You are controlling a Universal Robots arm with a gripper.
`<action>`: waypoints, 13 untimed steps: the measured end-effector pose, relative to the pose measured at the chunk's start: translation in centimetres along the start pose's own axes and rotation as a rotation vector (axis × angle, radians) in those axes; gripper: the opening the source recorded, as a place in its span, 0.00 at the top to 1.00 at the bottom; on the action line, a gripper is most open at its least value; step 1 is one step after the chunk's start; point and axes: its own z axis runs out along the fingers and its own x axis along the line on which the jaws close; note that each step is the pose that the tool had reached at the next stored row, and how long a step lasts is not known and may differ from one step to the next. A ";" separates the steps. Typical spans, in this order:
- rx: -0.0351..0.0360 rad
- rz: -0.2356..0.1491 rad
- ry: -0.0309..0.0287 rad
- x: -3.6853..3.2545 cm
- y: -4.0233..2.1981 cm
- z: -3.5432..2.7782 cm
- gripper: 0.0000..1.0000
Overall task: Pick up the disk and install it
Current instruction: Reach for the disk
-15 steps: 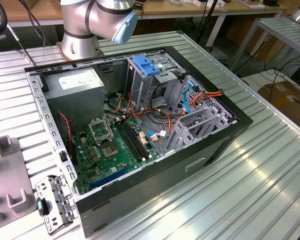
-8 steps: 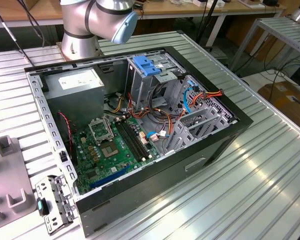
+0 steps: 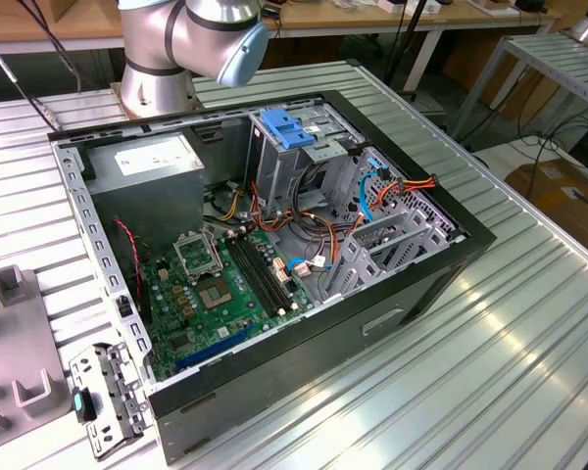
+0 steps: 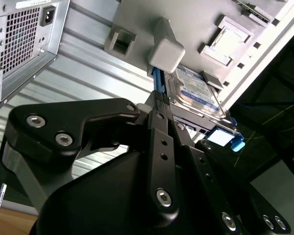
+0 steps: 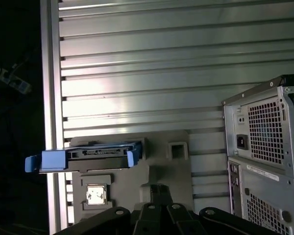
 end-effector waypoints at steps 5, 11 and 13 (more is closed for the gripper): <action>0.0000 0.000 -0.0001 1.51 -0.11 0.09 0.89; 0.0000 0.000 0.0001 2.90 -0.21 0.16 0.89; 0.0000 0.000 0.0001 3.24 -0.24 0.18 0.89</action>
